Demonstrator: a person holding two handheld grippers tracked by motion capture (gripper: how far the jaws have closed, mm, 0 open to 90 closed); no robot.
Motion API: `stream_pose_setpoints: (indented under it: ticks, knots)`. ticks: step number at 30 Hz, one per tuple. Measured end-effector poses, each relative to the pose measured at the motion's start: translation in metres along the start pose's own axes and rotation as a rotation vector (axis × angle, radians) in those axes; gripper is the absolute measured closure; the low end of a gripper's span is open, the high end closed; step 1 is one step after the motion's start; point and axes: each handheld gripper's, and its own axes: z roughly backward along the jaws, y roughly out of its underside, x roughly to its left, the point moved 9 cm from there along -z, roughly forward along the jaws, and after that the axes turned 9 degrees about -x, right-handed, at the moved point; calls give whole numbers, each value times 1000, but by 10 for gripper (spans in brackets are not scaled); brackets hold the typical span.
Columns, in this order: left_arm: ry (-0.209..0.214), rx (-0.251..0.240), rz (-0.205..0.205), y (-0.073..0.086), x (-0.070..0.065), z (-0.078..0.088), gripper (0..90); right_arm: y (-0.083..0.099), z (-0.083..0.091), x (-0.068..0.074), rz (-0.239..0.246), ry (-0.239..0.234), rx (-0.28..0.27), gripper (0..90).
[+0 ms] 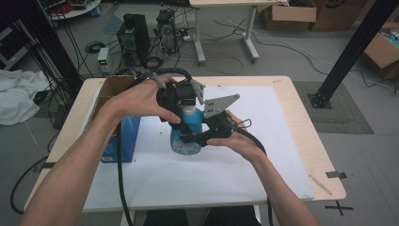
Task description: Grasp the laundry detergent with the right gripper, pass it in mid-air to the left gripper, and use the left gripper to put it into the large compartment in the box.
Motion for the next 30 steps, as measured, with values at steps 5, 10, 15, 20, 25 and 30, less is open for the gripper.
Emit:
stream_pose_setpoints:
  ticks: [5, 10, 15, 20, 25, 30]
  knots:
    - [-2, -4, 4, 0, 0, 1, 391, -1, 0, 0, -6, -2, -14, 443]
    - [-7, -18, 2, -1, 0, 2, 391, 1, -4, 0, -11, -3, -10, 396]
    - [-1, -21, 6, -2, -1, 3, 391, 1, -8, 2, -19, -9, -17, 347]
    - [-2, -11, 7, 0, 0, 2, 390, 2, -7, 2, -41, -12, -19, 305]
    - [1, -12, 16, 2, 0, 3, 390, -1, -4, 2, -35, -15, -35, 285]
    - [-2, -16, 15, 2, 0, 5, 390, -1, -2, 2, -48, -15, -36, 238]
